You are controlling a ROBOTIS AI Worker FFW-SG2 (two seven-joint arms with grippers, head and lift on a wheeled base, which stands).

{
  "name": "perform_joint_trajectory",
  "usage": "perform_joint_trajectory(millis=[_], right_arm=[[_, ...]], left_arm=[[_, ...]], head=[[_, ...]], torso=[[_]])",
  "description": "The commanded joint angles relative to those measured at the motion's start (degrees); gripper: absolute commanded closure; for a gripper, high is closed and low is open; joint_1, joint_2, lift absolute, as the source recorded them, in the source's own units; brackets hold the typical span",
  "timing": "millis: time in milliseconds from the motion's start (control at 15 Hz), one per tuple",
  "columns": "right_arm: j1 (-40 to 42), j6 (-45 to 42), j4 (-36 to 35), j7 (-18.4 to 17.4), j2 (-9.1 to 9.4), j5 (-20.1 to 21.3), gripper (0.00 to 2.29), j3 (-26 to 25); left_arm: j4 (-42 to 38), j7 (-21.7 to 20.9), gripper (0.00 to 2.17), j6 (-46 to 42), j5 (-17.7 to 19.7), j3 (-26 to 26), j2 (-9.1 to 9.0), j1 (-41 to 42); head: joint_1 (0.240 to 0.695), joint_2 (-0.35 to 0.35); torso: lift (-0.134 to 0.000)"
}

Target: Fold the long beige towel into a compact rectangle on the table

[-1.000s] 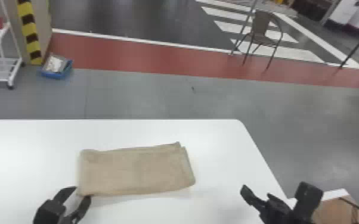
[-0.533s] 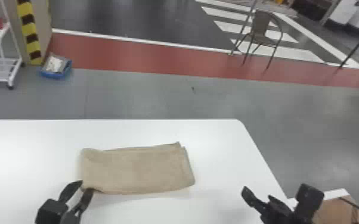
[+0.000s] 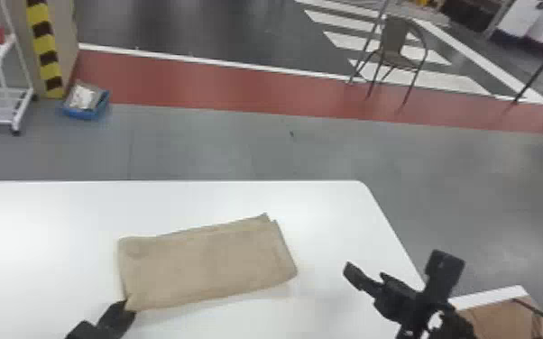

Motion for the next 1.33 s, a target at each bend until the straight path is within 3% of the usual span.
perform_joint_trajectory(millis=[0,267,467,600,800,1267], right_arm=[[-7.48,8.23,3.6,1.18,0.05,2.29,0.06,1.53],[-21.19,11.74,18.37,1.0,0.05,3.7,0.06,6.01],[-28.4,9.81,25.93,-1.29,0.05,6.25,0.09,11.2],[-32.71,9.99,30.15,-2.43,0.05,8.62,0.23,13.39],[-34.2,13.33,31.73,-2.43,0.05,11.34,0.25,14.62],[-34.46,15.08,32.7,-2.52,0.05,12.22,0.35,14.18]], left_arm=[[-0.67,-0.26,1.73,0.34,-1.5,0.44,0.3,0.65],[-2.08,-1.66,1.74,-0.71,-1.76,1.23,1.09,1.61],[-2.43,-1.75,1.73,-0.71,-2.2,1.15,1.09,1.88],[-2.78,-1.84,1.73,-1.59,-2.2,0.97,1.09,1.97],[-3.4,-2.02,1.73,-1.59,-2.29,1.41,1.44,2.58],[-3.58,-2.02,1.73,-1.77,-2.99,1.23,1.44,3.11]], head=[[0.695,-0.35],[0.695,-0.35],[0.695,-0.29],[0.695,-0.258],[0.695,-0.227],[0.695,-0.225]], torso=[[0.0],[0.0],[0.0],[0.0],[0.0],[0.0]])
